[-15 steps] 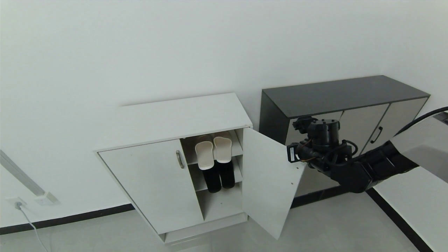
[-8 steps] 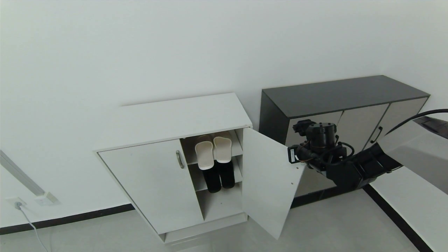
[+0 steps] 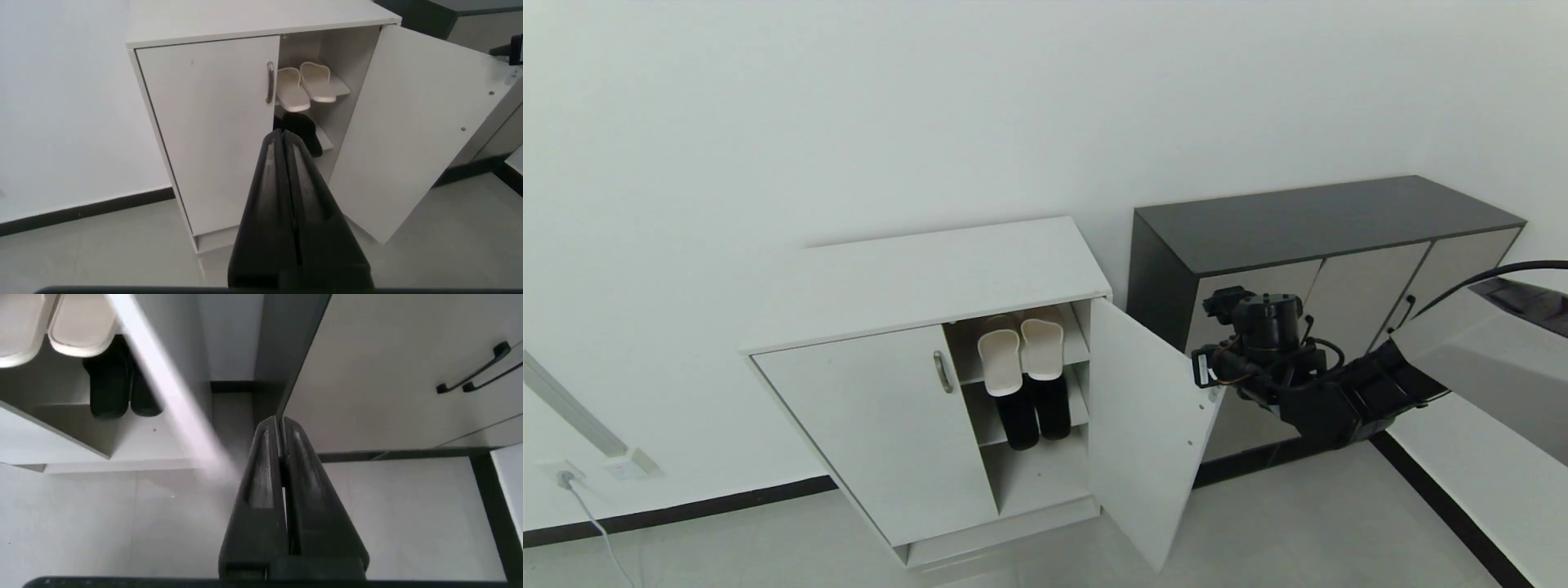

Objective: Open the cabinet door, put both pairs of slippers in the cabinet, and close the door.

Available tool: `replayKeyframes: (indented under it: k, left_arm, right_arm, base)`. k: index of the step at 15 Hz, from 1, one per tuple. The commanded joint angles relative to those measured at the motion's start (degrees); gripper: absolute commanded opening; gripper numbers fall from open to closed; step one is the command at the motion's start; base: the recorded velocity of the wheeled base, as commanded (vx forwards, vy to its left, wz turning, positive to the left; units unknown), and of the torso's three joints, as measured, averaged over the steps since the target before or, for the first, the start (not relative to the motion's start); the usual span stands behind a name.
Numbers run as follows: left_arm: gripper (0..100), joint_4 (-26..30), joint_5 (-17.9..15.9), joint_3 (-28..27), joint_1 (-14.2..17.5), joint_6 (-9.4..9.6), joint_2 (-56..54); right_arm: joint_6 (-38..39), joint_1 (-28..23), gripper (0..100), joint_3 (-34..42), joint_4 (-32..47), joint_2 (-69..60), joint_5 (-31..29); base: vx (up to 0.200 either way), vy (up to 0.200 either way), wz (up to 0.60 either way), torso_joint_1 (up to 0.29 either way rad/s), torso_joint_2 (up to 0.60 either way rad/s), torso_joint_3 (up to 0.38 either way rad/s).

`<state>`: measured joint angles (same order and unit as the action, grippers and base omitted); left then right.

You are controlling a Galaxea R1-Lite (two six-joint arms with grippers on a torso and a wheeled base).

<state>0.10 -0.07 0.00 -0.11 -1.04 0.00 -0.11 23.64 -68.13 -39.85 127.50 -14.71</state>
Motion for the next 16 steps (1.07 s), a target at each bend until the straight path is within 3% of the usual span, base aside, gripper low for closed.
replayKeyframes:
  k: [1, 4, 14, 16]
  left_arm:
    - [0, 0.0, 0.0, 0.0, 0.0, -0.02, 0.0]
    - [0, 0.0, 0.0, 0.0, 0.0, -0.02, 0.1]
    - [0, 0.0, 0.0, 0.0, 0.0, -0.02, 0.1]
    - [0, 0.0, 0.0, 0.0, 0.0, -0.02, 0.1]
  right_arm:
    - [0.0, 0.2, 0, 0.1, -0.1, -0.1, 0.0]
    - [0.7, 2.6, 0, 2.1, -0.2, -1.4, 0.0]
    - [5.1, 19.3, 0, 9.9, -1.8, -7.2, -0.1]
    - [5.1, 20.3, 0, 11.3, -2.2, -9.8, 1.9]
  base:
    - [0.0, 0.0, 0.0, 0.0, 0.0, 0.0]
    - [0.0, 0.0, 0.0, 0.0, 0.0, 0.0]
    - [0.0, 0.0, 0.0, 0.0, 0.0, 0.0]
    - [0.0, 0.0, 0.0, 0.0, 0.0, 0.0]
